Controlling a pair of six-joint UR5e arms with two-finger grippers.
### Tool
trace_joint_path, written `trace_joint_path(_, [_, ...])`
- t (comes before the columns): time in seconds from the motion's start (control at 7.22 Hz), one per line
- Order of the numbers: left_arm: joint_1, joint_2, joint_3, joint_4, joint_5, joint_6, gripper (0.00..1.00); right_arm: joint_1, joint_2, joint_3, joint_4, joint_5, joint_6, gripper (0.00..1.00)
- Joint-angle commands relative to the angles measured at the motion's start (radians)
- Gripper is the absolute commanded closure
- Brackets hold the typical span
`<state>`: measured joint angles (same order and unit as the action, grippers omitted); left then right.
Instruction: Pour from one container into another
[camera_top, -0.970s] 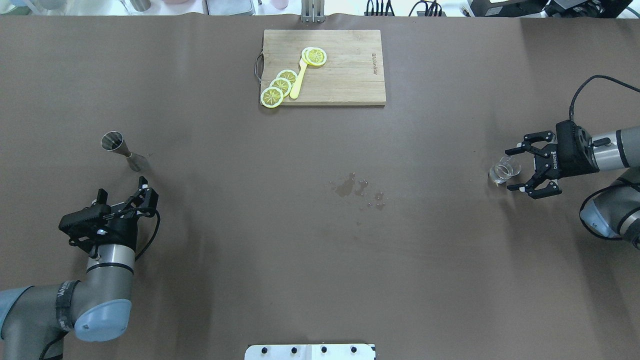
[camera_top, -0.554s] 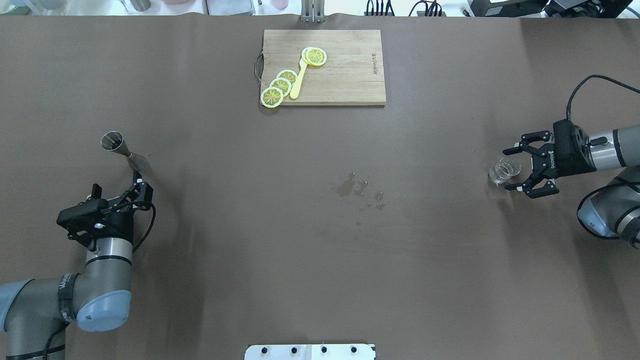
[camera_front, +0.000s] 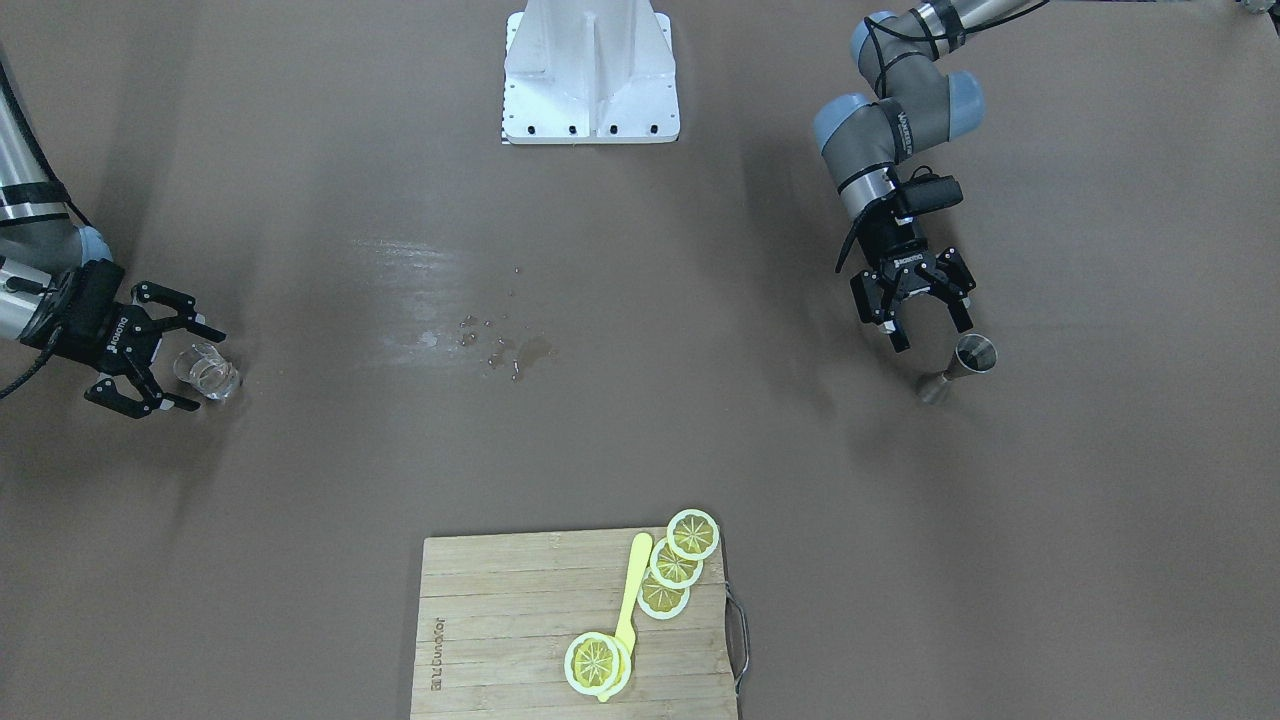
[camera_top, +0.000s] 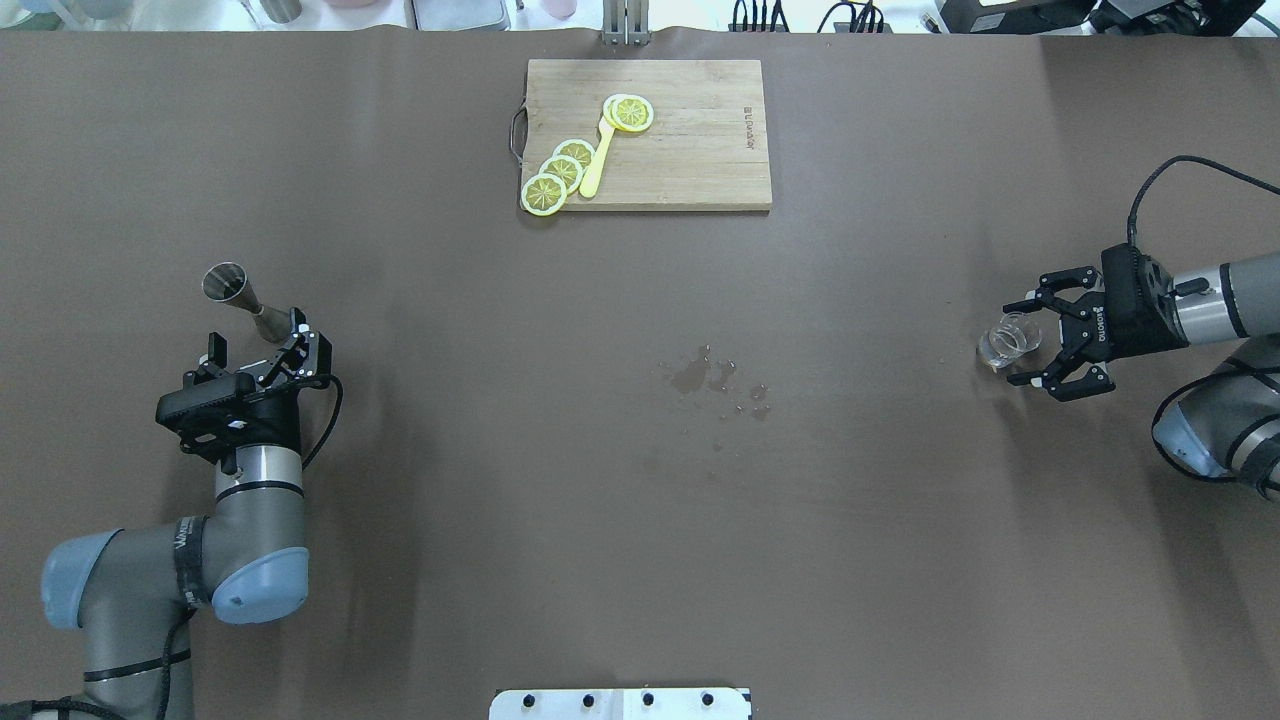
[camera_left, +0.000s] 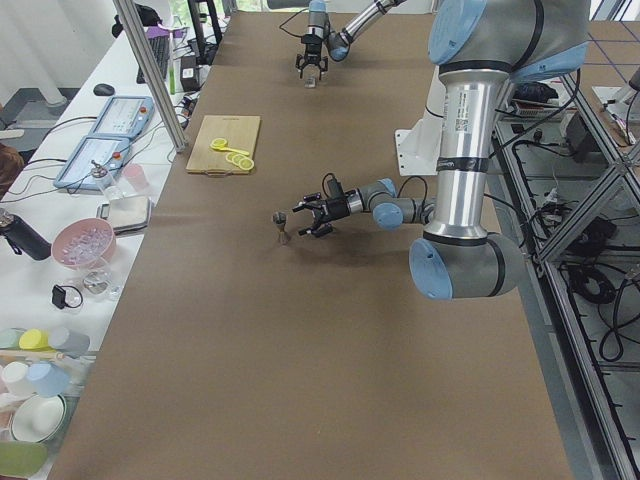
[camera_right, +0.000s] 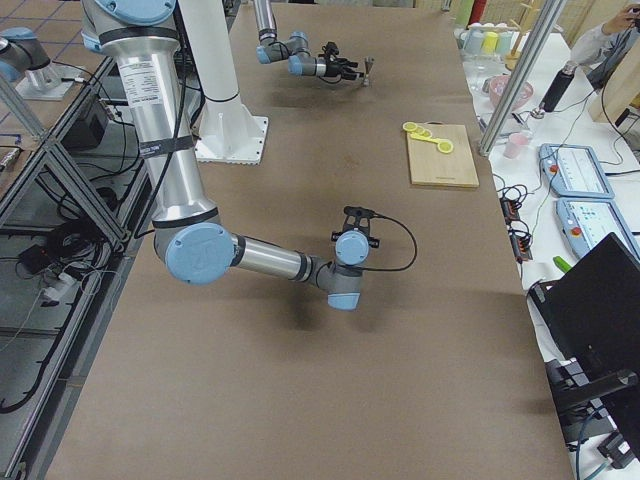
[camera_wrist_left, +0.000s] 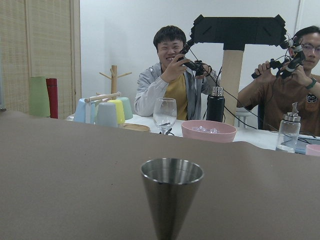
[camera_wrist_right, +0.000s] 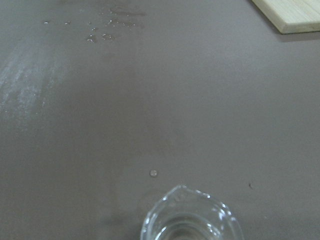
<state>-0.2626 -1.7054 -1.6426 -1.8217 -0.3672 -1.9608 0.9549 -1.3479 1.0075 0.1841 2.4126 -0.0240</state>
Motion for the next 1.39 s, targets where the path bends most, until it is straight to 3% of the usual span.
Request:
trace_joint_path(0.0, [-0.024,-0.023,0.043,0.001,0.022,-0.001,0.01,-0.005,0.001,-0.001,0.000,-0.001,0.003,0.04])
trace_joint_path(0.97, [-0.078,-0.030,0.098,0.015,0.019,-0.009,0.02,-0.025,0.001,-0.010,0.000,-0.007,0.003,0.07])
trace_joint_path(1.25, [-0.078,-0.043,0.118,0.015,0.019,-0.009,0.03,-0.025,0.001,-0.009,0.000,-0.007,0.003,0.16])
